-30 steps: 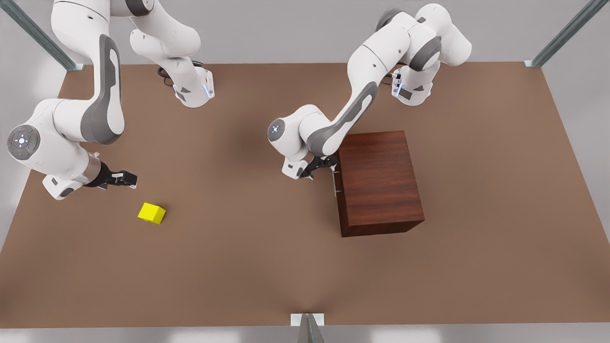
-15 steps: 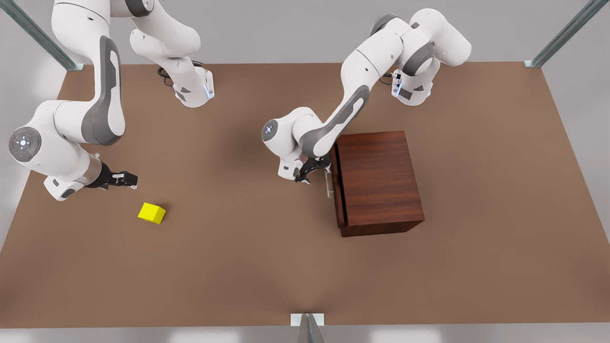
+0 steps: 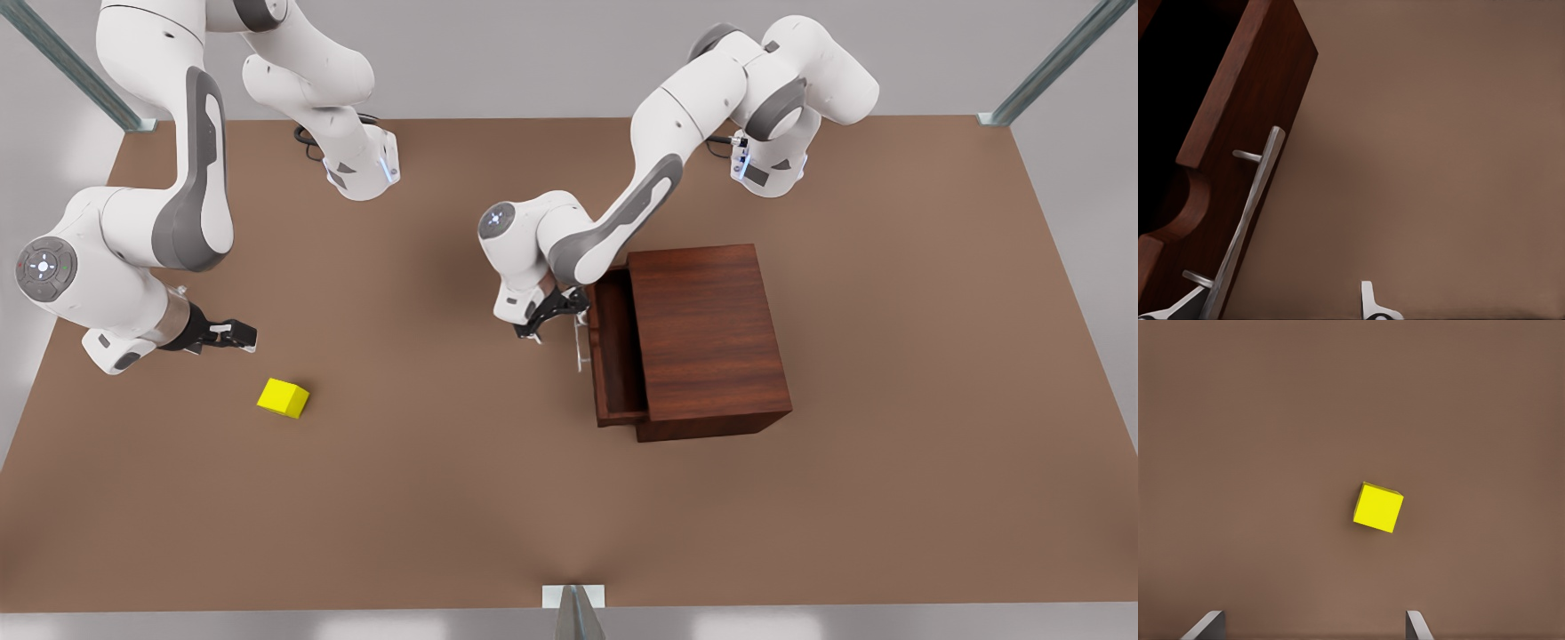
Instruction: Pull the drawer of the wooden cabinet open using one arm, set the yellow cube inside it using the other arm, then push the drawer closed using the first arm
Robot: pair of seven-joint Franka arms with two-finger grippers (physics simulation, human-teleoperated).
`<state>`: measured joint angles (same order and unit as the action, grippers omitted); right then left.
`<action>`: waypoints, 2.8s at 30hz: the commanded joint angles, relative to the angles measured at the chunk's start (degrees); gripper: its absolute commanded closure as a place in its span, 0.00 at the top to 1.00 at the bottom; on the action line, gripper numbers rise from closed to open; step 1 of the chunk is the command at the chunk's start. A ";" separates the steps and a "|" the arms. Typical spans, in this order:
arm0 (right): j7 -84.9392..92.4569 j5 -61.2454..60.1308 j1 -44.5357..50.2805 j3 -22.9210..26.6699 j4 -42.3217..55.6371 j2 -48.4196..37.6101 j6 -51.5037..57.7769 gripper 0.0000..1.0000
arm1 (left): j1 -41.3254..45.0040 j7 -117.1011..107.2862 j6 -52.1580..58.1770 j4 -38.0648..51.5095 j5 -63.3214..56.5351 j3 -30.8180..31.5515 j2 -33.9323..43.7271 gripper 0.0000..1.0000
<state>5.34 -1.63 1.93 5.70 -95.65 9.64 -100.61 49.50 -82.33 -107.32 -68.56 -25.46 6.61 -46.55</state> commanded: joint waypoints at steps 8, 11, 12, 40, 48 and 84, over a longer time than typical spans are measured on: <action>0.11 -0.04 0.00 0.02 0.12 -0.06 0.07 1.00 | 0.07 -2.58 15.54 10.80 -0.56 8.50 2.51 1.00; 0.19 -0.48 -0.87 0.89 1.08 1.78 0.42 1.00 | -0.80 0.68 31.20 12.13 2.96 11.94 13.94 1.00; 0.02 -0.57 -2.02 0.90 2.31 5.74 -0.11 1.00 | -5.28 9.18 36.03 11.95 4.53 12.02 14.82 1.00; -26.70 -1.10 -6.15 -1.30 -9.55 20.86 -35.97 1.00 | -46.42 80.39 13.10 -20.65 26.42 -6.26 39.52 1.00; -26.88 5.06 -6.41 -2.18 -10.87 21.65 -36.06 1.00 | -47.12 82.85 15.21 -20.57 27.12 -6.43 39.52 1.00; -26.70 6.47 -10.81 -7.72 -16.23 22.36 -40.80 0.66 | -45.80 83.73 23.47 -18.19 24.66 -2.92 40.84 1.00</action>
<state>-20.92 4.57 -8.88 -2.03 -111.93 32.02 -141.53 4.02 -0.67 -82.19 -86.95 0.49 3.25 -5.85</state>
